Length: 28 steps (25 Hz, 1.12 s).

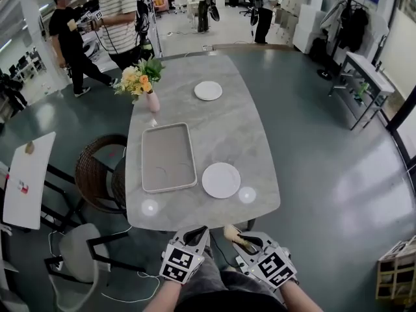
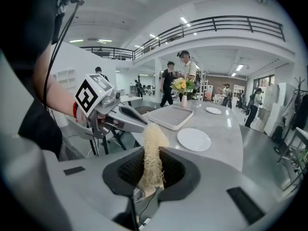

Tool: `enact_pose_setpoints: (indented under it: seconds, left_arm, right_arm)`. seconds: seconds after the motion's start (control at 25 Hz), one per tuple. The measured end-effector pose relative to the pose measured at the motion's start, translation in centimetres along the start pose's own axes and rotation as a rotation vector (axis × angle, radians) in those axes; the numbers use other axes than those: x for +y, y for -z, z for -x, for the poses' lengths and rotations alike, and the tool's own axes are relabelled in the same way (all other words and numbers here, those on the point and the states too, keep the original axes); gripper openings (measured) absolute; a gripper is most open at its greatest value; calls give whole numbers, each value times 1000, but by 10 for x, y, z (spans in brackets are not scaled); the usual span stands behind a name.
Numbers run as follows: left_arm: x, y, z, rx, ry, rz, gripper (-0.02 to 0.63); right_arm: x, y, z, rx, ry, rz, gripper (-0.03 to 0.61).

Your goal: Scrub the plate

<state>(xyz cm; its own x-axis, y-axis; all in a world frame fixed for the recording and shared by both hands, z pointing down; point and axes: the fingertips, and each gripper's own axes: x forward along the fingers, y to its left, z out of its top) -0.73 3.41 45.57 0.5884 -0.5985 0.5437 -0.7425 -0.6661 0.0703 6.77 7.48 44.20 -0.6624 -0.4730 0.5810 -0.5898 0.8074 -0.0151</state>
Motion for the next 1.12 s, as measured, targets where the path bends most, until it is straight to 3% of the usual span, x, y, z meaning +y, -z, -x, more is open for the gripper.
enact_pose_setpoints:
  seconds: [0.56,1.12]
  left_arm:
    - [-38,4,27,-22,15,-54,12]
    - [-47,20,52,-19,-9,-54,12]
  right_arm:
    - [12,6,55,-95,81,-86,78]
    - [34,9,68,-144,67,-107,78]
